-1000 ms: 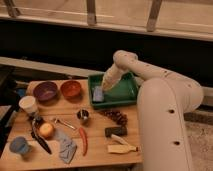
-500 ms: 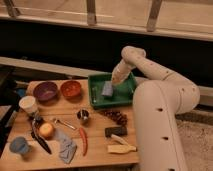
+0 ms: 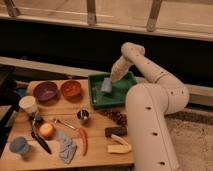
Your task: Wipe tray with sponge
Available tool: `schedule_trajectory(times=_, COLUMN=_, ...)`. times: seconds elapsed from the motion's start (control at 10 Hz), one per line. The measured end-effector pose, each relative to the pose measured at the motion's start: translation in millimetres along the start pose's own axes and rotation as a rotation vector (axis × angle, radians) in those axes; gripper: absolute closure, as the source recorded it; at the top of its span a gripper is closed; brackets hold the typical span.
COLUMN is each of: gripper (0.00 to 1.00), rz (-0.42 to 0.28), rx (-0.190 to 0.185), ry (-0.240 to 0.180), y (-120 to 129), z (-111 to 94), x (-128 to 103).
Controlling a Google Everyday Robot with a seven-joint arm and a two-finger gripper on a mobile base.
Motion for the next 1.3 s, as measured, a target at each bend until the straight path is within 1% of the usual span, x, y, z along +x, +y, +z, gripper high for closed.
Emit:
schedule_trajectory(times=0.1, gripper=1.00, rz=-0.031, rx=-0.012, ry=0.011, y=11, z=1, x=17)
schedule_trajectory(times=0.2, gripper=1.00, rz=-0.053, rx=-0.016, ry=0.016, y=18, z=1, x=33)
schedule_trajectory(times=0.4, gripper=1.00, rz=-0.071, rx=-0.009, ry=0.026, y=23, z=2, x=64)
schedule_trajectory(times=0.5, gripper=1.00, rz=-0.070, rx=-0.002, ry=0.028, y=21, z=2, x=74)
schedule_trajectory(times=0.6, gripper=1.00, rz=-0.064, rx=0.009, ry=0.023, y=18, z=1, x=78)
schedule_trajectory(times=0.7, gripper=1.00, rz=-0.055, rx=0.022, ry=0.019, y=12, z=0, x=77)
schedule_trajectory(times=0.9, gripper=1.00, rz=-0.029, rx=0.052, ry=0.006, y=-4, z=-2, x=61)
schedule_trajectory(times=1.1, gripper=1.00, rz=0.002, rx=0.066, ry=-0.010, y=-20, z=-7, x=33)
schedule_trajectory(times=1.2, gripper=1.00, rz=0.009, rx=0.063, ry=-0.017, y=-31, z=-13, x=11)
schedule_trajectory(times=1.3, gripper=1.00, rz=0.004, rx=0.059, ry=-0.018, y=-31, z=-14, x=3)
